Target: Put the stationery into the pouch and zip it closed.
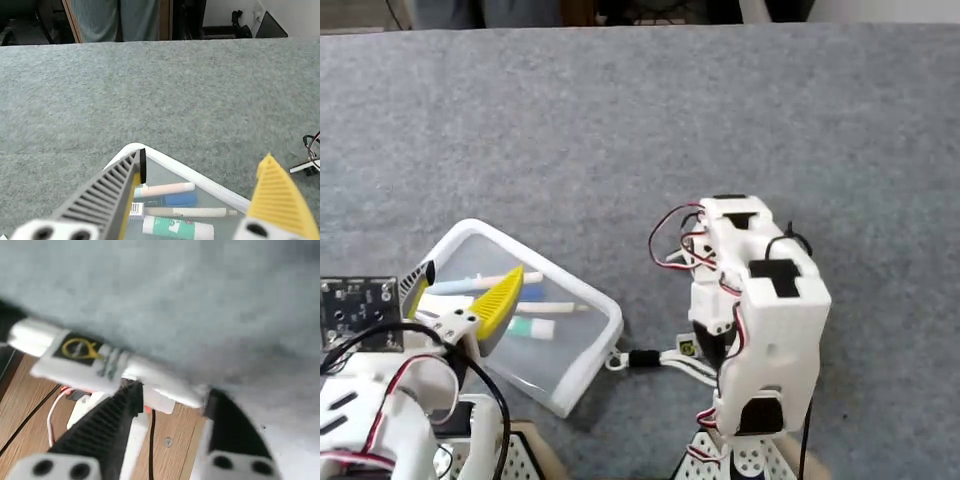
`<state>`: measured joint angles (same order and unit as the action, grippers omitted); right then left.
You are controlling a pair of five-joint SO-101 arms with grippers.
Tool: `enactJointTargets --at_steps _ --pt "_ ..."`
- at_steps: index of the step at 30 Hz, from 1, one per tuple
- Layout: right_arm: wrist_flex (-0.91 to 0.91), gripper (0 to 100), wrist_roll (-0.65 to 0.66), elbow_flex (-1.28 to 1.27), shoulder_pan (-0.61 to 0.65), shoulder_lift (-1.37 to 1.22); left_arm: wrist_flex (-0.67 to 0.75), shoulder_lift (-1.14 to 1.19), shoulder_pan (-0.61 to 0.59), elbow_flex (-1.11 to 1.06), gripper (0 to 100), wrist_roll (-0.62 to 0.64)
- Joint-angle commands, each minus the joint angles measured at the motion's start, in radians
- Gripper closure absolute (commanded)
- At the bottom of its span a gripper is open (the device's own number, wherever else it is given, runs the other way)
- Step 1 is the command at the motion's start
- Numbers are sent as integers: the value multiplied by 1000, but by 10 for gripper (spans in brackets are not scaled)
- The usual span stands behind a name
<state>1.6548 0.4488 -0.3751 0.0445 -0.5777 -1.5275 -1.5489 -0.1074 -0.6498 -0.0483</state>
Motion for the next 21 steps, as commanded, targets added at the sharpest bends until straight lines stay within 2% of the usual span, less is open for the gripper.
enactJointTargets --at_steps 1,12,21 --pt "-84 969 6 38 23 -47 6 -3 -4 7 639 -9" --pt "-114 986 -40 202 -18 -42 6 -3 -8 7 639 -9" --pt "-199 986 14 289 -18 185 6 -3 -8 7 639 -9"
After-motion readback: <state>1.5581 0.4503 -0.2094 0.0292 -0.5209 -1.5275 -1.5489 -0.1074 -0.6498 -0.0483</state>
